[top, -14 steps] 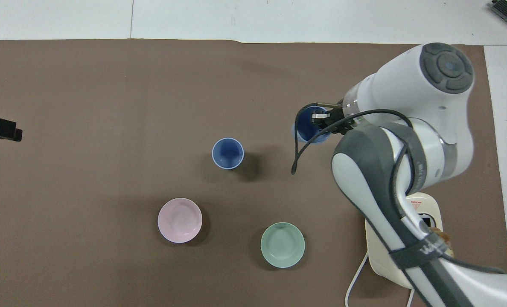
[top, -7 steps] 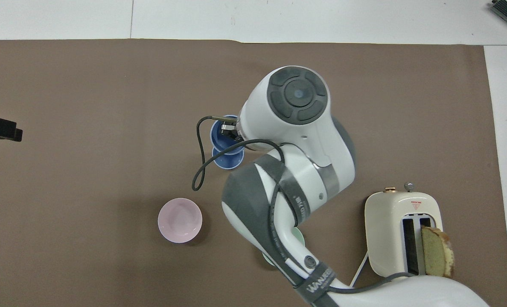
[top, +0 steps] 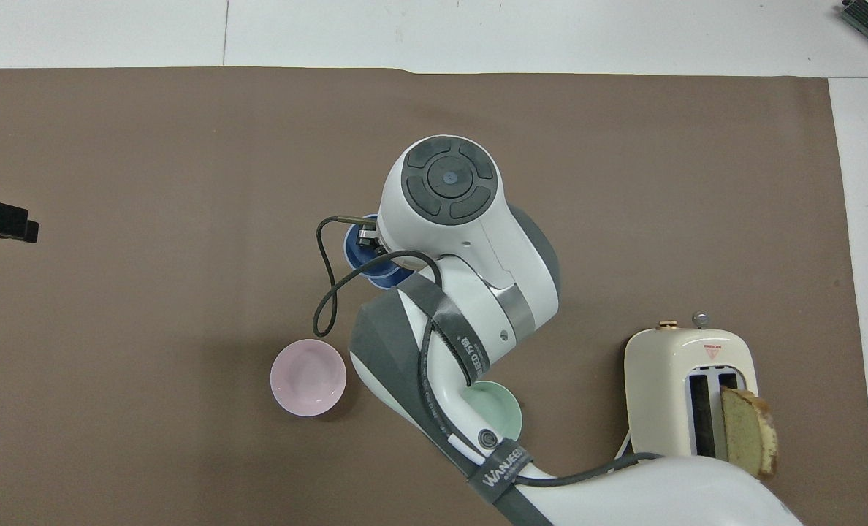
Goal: Stack blue cups with both arms
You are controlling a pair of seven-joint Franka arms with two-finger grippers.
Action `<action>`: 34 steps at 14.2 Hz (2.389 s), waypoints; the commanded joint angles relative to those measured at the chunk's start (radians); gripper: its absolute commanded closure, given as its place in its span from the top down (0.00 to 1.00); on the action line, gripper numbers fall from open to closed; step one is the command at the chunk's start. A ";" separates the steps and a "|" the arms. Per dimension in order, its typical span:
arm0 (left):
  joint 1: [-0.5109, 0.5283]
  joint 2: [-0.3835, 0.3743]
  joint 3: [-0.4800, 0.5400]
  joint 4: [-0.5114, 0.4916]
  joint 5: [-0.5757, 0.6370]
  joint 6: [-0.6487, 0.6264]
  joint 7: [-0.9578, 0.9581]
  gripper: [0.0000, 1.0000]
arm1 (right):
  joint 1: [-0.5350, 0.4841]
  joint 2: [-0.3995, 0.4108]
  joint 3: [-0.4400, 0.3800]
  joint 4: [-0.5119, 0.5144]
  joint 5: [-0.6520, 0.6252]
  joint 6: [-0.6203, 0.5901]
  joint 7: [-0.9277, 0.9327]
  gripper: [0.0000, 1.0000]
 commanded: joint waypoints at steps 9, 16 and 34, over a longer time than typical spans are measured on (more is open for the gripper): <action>0.002 0.000 -0.004 0.013 0.010 -0.021 -0.007 1.00 | -0.001 -0.008 0.001 -0.023 -0.006 -0.056 0.041 0.18; 0.002 0.000 -0.004 0.013 0.010 -0.021 -0.008 1.00 | -0.028 -0.037 -0.016 -0.020 -0.012 -0.084 0.030 1.00; -0.001 -0.002 -0.007 0.011 0.010 -0.020 -0.002 1.00 | -0.585 -0.476 -0.052 -0.105 -0.070 -0.442 -0.817 1.00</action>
